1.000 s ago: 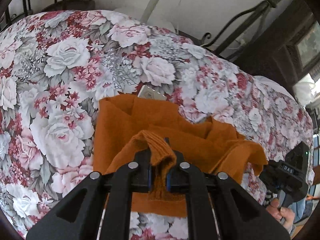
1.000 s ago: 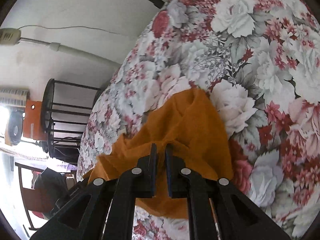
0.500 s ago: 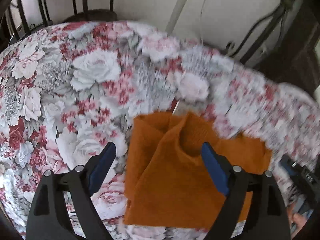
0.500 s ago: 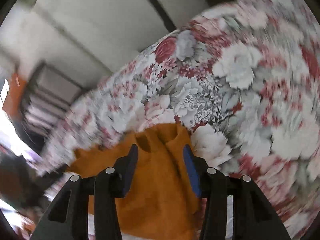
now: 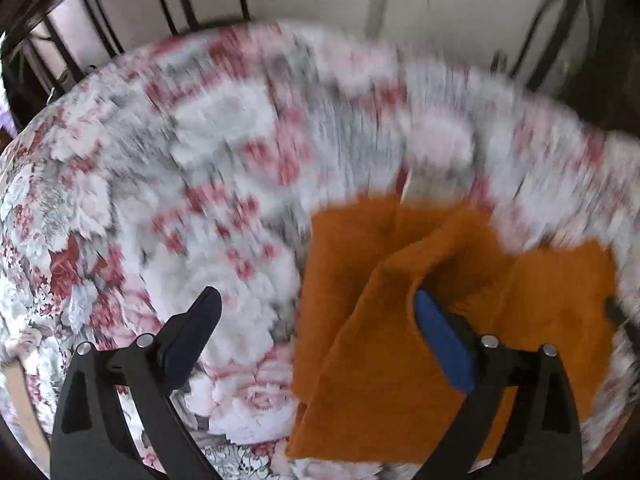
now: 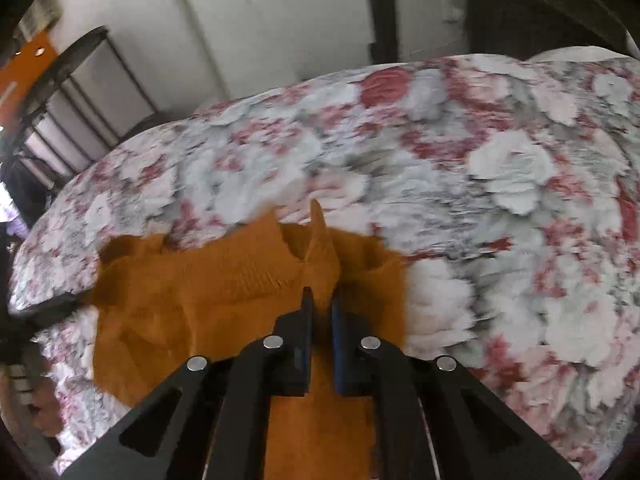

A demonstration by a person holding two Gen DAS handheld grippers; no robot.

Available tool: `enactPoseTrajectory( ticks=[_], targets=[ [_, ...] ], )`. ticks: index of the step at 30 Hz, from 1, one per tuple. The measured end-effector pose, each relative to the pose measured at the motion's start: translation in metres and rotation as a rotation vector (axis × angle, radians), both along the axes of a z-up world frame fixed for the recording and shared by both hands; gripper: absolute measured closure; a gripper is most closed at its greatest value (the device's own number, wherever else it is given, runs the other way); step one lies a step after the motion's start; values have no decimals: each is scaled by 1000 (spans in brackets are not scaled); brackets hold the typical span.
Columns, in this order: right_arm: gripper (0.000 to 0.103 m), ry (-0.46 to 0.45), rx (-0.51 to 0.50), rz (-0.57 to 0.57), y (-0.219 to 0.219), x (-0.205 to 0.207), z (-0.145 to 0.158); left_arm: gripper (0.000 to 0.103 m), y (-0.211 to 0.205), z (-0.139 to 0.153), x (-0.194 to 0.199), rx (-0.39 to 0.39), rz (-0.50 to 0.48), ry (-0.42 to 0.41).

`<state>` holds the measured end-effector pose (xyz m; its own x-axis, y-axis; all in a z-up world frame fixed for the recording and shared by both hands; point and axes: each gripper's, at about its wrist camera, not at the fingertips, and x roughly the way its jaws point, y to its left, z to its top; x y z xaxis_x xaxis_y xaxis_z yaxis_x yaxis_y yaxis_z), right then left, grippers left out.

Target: Fold small clothes

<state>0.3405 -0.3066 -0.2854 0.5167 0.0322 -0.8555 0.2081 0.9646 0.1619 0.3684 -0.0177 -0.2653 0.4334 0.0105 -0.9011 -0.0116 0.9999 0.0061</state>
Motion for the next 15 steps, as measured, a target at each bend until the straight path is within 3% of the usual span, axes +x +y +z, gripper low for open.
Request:
enactPoseTrajectory(
  ticks=[1, 3, 5, 8, 10, 12, 13, 14, 15],
  targets=[
    [91, 67, 0, -22, -8, 2, -15, 8, 4, 7, -1, -13, 13, -31],
    [88, 99, 66, -68, -19, 0, -31, 8, 14, 12, -2, -17, 61, -57],
    [80, 45, 148, -94, -24, -4, -18, 9, 17, 10, 0, -61, 60, -41],
    [67, -99, 87, -80, -17, -13, 16, 9, -3, 4, 0, -101, -29, -4],
    [67, -142, 80, -26, -7, -15, 23, 9, -25, -6, -3, -48, -100, 14],
    [65, -112, 128, 17, 4, -10, 15, 9, -45, -31, -5, 71, -130, 88],
    [56, -80, 142, 33, 11, -6, 7, 6, -48, -49, -5, 158, -109, 145],
    [47, 7, 139, 54, 17, -2, -10, 4, -46, -63, -4, 196, -88, 190],
    [47, 68, 130, 60, 20, 4, -22, 4, -40, -72, -4, 183, -66, 216]
  ],
)
